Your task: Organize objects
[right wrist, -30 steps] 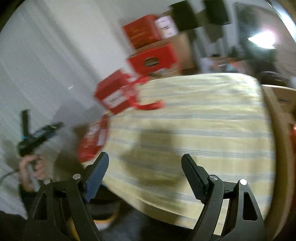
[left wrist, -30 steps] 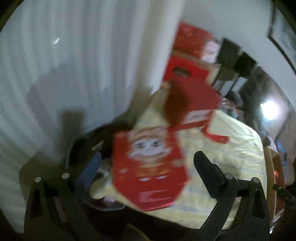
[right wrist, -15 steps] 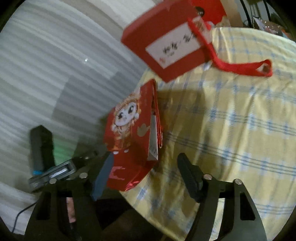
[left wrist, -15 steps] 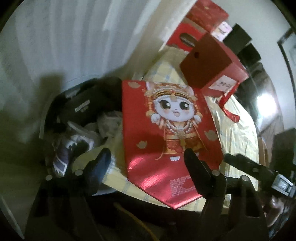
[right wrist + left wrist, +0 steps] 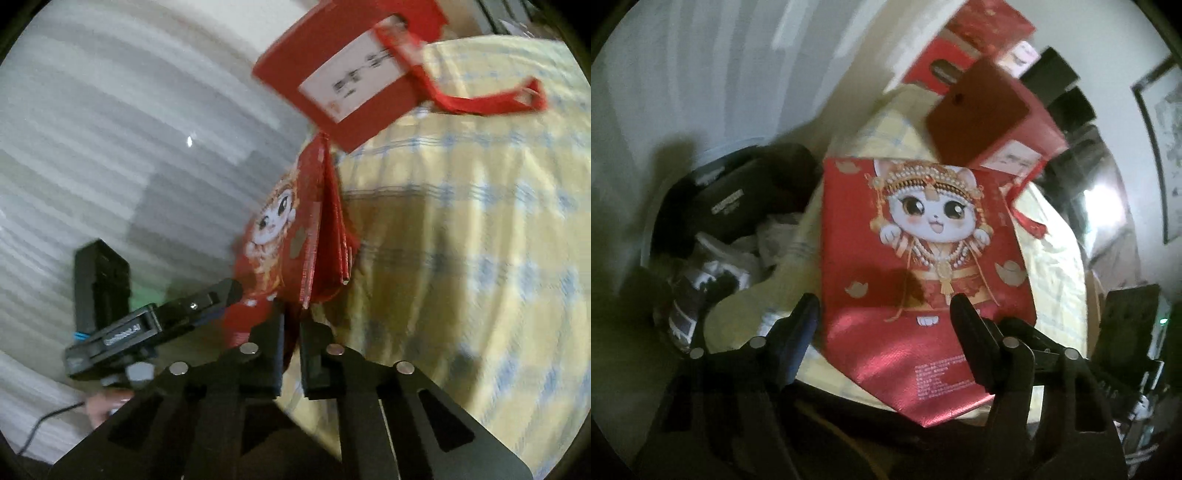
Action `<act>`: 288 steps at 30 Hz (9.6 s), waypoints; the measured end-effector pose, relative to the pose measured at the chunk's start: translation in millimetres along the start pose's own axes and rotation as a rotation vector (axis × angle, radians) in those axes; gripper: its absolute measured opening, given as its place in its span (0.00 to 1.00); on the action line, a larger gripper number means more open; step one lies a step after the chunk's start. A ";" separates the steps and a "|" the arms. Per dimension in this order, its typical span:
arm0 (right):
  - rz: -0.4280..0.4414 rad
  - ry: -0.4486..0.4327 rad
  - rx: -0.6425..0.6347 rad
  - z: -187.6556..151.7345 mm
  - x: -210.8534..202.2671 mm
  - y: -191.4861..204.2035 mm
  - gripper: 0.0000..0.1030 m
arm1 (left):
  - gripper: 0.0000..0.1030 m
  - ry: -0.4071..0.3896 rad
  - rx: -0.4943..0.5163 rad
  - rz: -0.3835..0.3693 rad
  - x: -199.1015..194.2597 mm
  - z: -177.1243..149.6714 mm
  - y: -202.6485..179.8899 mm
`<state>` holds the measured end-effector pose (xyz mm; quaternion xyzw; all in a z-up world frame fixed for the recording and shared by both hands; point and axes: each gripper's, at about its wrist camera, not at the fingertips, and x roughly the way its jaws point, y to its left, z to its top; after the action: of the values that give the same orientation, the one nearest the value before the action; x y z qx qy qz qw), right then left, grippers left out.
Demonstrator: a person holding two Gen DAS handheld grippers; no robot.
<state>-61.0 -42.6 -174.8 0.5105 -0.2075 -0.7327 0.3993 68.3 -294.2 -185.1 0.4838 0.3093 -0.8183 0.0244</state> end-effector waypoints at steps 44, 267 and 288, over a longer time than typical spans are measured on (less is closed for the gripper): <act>0.098 -0.152 0.317 -58.8 -127.6 -105.9 0.07 | 0.39 0.124 -0.023 -0.359 55.6 -43.1 -115.4; -0.633 -0.632 -0.002 -80.1 -473.4 -194.9 0.11 | 0.17 -0.315 0.759 -0.160 101.0 -236.2 -554.1; -0.652 -0.740 -0.010 -88.6 -503.4 -191.4 0.11 | 0.17 -0.334 0.764 -0.228 95.8 -245.4 -575.2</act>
<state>29.0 481.7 -52.6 0.2525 -0.1611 -0.9527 0.0511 13.0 325.1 -68.4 0.2818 0.0274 -0.9386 -0.1971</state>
